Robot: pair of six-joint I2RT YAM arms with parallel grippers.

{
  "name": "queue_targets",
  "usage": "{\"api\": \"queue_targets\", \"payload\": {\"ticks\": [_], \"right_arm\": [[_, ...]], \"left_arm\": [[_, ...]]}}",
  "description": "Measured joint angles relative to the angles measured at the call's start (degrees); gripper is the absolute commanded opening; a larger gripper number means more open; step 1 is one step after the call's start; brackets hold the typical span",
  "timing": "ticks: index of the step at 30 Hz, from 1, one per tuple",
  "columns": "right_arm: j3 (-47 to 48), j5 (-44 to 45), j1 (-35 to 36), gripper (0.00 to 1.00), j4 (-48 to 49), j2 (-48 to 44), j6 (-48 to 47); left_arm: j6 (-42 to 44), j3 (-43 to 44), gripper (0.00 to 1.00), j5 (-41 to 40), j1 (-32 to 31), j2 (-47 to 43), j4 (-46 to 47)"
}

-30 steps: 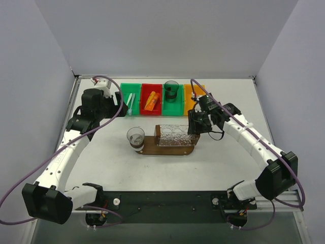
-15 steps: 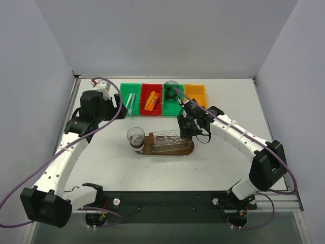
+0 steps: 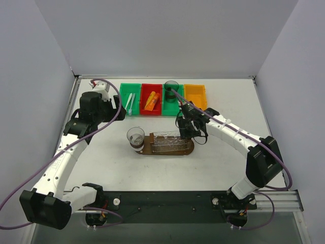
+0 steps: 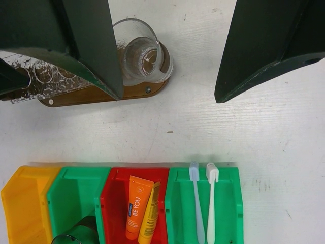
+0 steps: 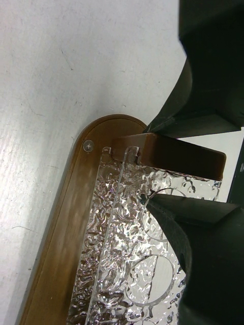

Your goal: Prepare toiletry sets of a toothbrush and toothpaste on the tray

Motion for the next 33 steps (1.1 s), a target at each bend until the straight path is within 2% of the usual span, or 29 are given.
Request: {"api": "queue_targets", "payload": {"ticks": [15,33], "right_arm": [[0.0,3.28,1.62,0.0,2.03,1.4,6.51],[-2.1,7.08,5.18,0.0,2.89,1.49,10.78]], "left_arm": [[0.02,0.0,0.83,-5.01,-1.62,-1.6,-3.87],[-0.04,-1.07,0.83,-6.34,-3.93,-2.25,-5.51]]}}
